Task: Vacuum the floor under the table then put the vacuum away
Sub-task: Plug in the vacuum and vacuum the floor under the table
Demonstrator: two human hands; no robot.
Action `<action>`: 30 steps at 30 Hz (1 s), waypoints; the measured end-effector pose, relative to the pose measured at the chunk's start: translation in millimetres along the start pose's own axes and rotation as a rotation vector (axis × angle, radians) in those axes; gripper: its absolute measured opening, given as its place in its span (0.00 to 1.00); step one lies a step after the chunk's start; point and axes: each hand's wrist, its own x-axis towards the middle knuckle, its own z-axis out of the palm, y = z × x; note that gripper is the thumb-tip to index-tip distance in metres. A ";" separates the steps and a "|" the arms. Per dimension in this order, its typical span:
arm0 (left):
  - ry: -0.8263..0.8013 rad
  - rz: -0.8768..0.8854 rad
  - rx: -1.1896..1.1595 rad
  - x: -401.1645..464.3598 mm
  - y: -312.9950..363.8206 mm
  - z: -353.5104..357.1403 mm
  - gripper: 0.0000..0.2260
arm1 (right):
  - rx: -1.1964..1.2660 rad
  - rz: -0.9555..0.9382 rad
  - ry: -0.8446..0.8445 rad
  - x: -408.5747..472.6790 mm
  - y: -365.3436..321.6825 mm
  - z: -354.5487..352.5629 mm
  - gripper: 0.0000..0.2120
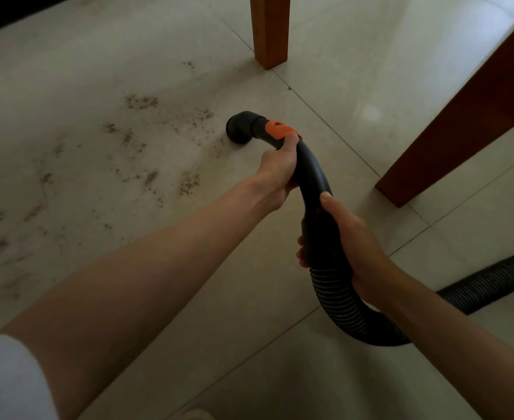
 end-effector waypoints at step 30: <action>0.146 0.025 -0.086 31.6 42.0 -31.5 0.17 | -0.043 -0.019 -0.063 48.0 -27.5 43.8 0.21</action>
